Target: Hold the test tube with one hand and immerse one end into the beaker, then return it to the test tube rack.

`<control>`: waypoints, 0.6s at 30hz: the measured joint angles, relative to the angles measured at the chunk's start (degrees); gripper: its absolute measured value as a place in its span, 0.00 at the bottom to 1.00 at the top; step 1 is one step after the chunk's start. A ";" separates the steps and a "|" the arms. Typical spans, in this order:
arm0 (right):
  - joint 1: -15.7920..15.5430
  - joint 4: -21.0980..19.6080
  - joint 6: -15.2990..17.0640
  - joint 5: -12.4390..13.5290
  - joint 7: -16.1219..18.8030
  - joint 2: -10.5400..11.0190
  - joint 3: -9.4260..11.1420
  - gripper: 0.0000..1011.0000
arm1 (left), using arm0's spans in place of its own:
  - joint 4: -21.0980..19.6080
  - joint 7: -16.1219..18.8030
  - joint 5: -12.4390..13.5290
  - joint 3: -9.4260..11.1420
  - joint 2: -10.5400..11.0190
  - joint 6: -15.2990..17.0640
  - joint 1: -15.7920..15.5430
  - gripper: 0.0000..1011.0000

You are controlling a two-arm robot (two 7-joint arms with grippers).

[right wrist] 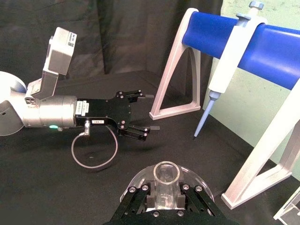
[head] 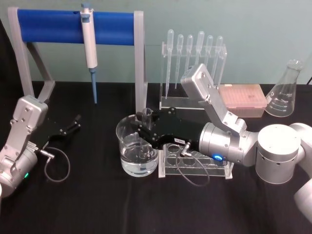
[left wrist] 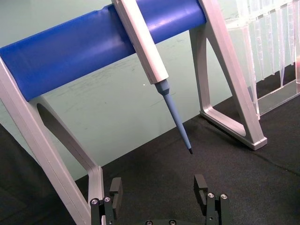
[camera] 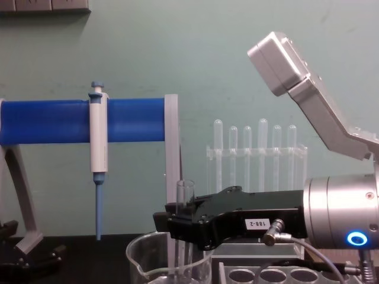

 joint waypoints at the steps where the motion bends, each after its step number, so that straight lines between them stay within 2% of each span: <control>1: 0.00 0.00 0.00 0.00 0.00 0.00 0.00 0.22 | 0.00 0.00 0.00 0.01 0.00 0.00 0.00 0.99; 7: -0.09 -0.10 0.02 -0.05 -0.01 0.00 0.11 0.22 | 0.00 0.00 0.00 0.00 0.00 0.00 0.00 0.99; 18: -0.41 -5.90 1.18 0.28 -0.55 0.51 2.30 0.22 | 0.00 0.00 0.00 0.01 0.00 0.00 0.00 0.99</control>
